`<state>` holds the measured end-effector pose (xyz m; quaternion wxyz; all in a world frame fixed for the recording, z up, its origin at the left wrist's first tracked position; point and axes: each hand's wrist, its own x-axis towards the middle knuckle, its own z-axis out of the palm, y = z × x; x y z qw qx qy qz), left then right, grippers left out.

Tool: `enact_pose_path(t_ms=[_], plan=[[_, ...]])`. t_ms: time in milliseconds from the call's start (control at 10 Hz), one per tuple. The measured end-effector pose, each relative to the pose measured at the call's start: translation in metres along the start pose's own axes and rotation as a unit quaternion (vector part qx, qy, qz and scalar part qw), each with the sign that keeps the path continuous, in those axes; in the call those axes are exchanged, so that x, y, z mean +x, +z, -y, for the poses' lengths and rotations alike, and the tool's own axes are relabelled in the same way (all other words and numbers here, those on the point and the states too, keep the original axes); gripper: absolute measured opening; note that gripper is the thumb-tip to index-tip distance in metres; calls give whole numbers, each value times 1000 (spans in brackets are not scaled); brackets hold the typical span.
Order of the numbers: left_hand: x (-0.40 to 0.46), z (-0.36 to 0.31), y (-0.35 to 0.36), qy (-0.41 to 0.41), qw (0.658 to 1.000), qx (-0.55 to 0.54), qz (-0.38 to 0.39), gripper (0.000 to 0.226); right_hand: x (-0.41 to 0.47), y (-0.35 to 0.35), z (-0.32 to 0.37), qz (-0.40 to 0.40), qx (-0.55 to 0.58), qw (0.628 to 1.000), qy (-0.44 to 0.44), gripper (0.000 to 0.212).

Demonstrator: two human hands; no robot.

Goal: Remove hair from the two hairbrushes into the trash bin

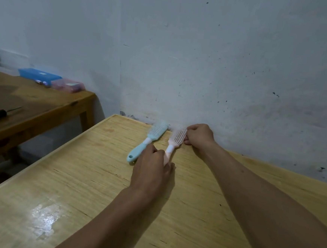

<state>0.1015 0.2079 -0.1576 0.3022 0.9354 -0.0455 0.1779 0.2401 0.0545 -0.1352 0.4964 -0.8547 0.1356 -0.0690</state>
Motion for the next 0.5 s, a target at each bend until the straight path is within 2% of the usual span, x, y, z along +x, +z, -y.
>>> enact_pose_path(t_ms=[300, 400, 500], plan=[[1, -1, 1, -11, 1000, 22, 14, 31, -8, -3, 7, 13, 8, 1000, 14, 30], [1, -6, -6, -15, 999, 46, 6, 40, -13, -5, 11, 24, 8, 999, 22, 30], [-10, -9, -18, 26, 996, 76, -24, 56, -20, -21, 12, 38, 46, 998, 33, 43]])
